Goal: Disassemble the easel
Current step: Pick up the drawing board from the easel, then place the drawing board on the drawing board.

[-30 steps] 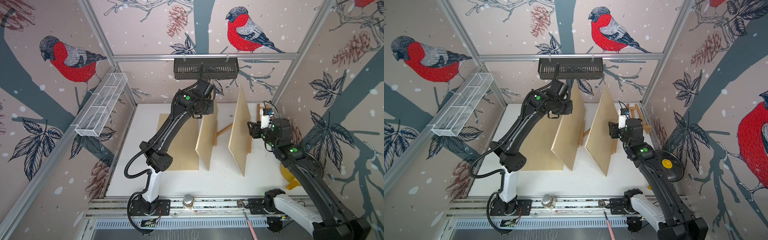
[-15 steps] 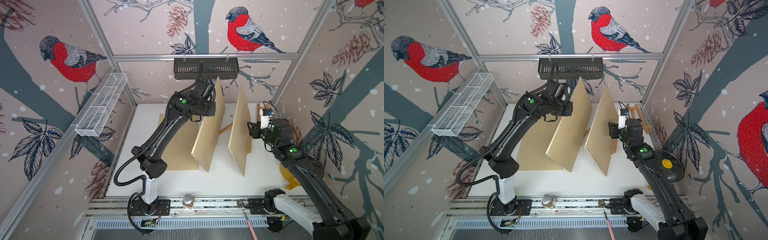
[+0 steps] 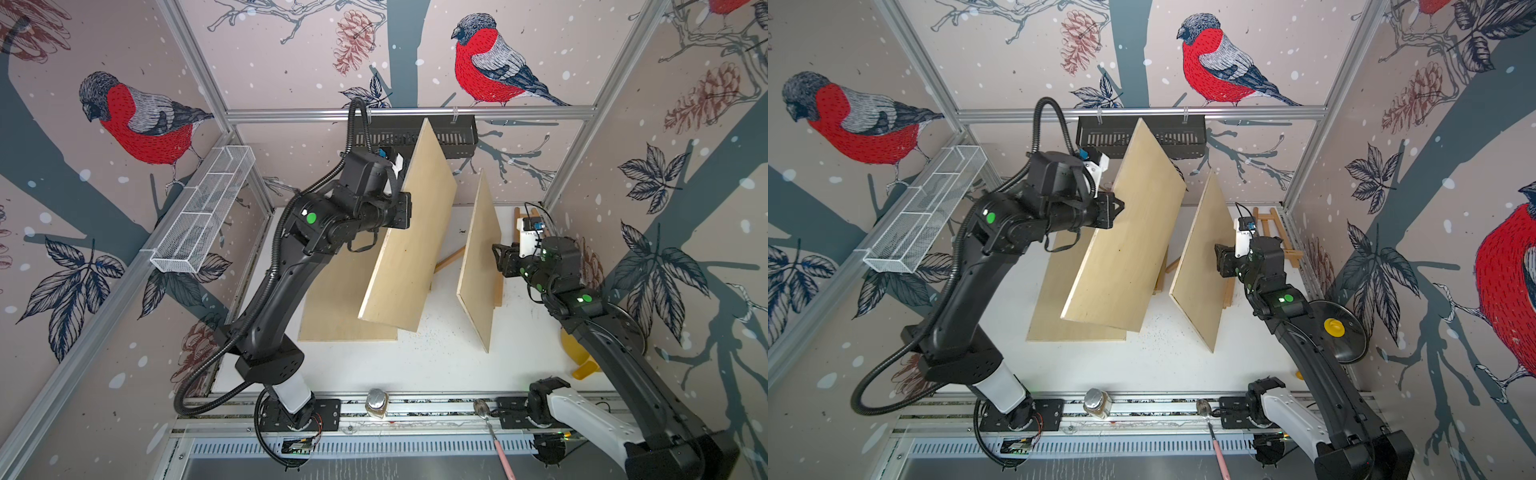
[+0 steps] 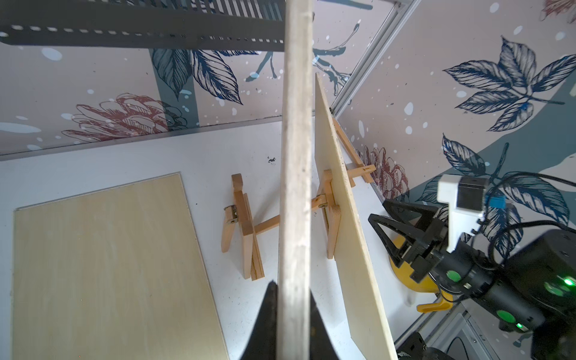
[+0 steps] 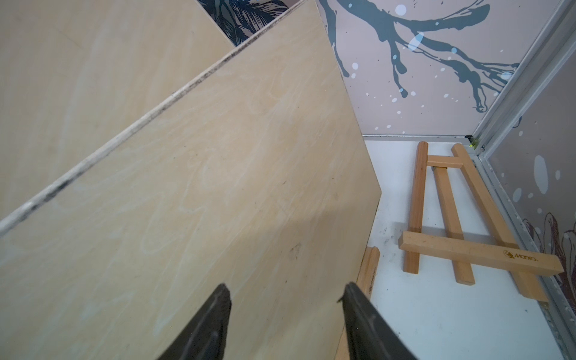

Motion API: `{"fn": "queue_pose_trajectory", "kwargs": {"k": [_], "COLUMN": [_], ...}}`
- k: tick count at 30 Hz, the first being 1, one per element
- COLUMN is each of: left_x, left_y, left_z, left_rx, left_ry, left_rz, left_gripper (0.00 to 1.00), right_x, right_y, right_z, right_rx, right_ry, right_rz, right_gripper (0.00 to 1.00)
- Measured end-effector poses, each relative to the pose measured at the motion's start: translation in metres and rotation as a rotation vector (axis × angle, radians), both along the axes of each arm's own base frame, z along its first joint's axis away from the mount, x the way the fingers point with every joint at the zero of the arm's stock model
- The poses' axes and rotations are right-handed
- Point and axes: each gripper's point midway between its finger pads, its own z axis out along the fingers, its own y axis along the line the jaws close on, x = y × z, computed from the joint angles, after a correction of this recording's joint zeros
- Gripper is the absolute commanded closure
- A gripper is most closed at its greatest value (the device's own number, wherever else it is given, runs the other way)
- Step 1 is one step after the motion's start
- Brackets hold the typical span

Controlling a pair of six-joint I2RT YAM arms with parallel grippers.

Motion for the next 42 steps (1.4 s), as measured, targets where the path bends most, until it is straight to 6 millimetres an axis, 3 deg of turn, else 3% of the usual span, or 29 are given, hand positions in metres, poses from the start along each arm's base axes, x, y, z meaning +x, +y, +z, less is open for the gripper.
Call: {"fn": "queue_pose_trajectory", "kwargs": {"k": [10,18,28,42], "left_x": [-0.066,-0.088,-0.076,-0.006], "left_y": [0.062,0.117,0.143,0.176], "left_z": [0.052,0.063,0.024,-0.070], "left_rx": [-0.086,-0.091,0.035,0.073], "left_ry": [-0.135,-0.210,-0.110,0.140], "left_rz": [0.004,0.147,0.309,0.405], "left_gripper": [1.00,1.00,1.00,1.00], "right_x": [0.000,0.000,0.001,-0.003], "right_y": [0.002,0.002,0.003,0.006], "right_z": [-0.001,-0.001,0.004,0.003], "right_rx": [0.001,0.001,0.005,0.009], "right_ry": [0.004,0.004,-0.007,-0.013], "right_rz": [0.008,0.008,0.012,0.026], "right_gripper": [0.41,0.41,0.41,0.41]}}
